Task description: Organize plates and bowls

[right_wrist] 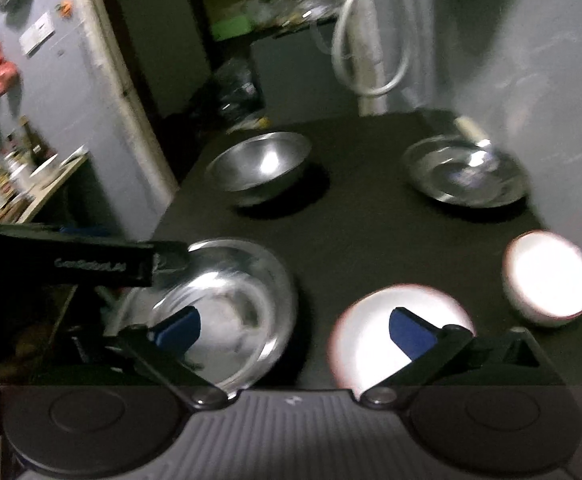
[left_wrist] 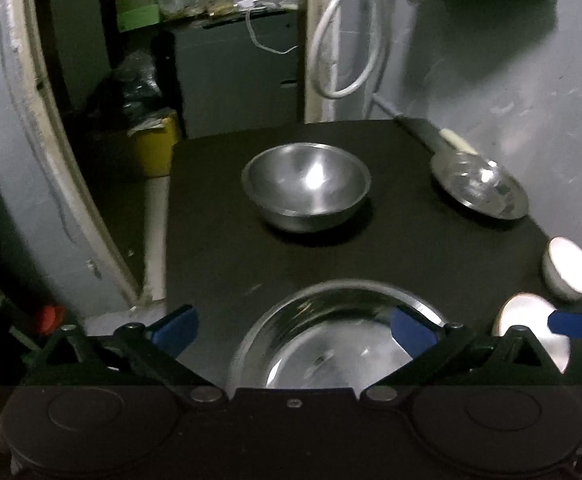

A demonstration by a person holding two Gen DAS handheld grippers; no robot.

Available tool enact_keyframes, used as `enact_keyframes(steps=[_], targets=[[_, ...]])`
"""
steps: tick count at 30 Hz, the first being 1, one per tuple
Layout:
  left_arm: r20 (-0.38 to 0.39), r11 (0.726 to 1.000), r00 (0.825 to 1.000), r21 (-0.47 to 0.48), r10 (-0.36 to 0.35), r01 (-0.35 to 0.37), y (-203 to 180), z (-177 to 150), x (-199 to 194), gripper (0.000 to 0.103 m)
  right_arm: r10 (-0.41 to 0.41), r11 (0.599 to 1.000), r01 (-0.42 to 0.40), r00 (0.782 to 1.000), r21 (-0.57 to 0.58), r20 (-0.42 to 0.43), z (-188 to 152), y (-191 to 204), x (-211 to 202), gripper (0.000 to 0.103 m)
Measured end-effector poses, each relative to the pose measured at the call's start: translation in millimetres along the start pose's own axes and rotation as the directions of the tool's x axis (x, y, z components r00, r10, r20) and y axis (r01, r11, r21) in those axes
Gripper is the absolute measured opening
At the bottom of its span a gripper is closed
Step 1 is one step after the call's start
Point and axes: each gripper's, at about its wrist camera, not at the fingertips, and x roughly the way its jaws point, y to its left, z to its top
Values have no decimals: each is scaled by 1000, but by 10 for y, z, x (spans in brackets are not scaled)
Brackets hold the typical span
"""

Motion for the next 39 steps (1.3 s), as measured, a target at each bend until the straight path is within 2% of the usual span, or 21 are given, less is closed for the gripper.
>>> enact_keyframes(steps=[6, 14, 18, 23, 31, 37, 39], targets=[[39, 995, 995, 20, -94, 94, -350, 355, 233, 102, -118, 988, 109, 990, 107, 77, 219, -531, 7, 103], [48, 972, 974, 88, -223, 219, -963, 897, 785, 102, -215, 962, 197, 973, 189, 81, 513, -1102, 310, 103], [31, 966, 969, 84, -246, 243, -1123, 1096, 1095, 102, -234, 958, 221, 970, 181, 57, 571, -1264, 485, 103], [-37, 965, 965, 18, -259, 260, -1225, 1322, 1541, 102, -224, 964, 217, 974, 154, 30, 657, -1356, 659, 99], [-118, 968, 961, -21, -251, 250, -1276, 1365, 1945, 99, -239, 961, 238, 971, 138, -10, 753, -1389, 887, 88], [-151, 968, 956, -54, -252, 247, -1248, 1330, 2057, 78, -244, 957, 247, 969, 152, -40, 769, -1456, 986, 81], [-158, 964, 951, -52, -265, 260, -1244, 1314, 2076, 63, -234, 959, 237, 971, 153, -40, 791, -1457, 1005, 79]])
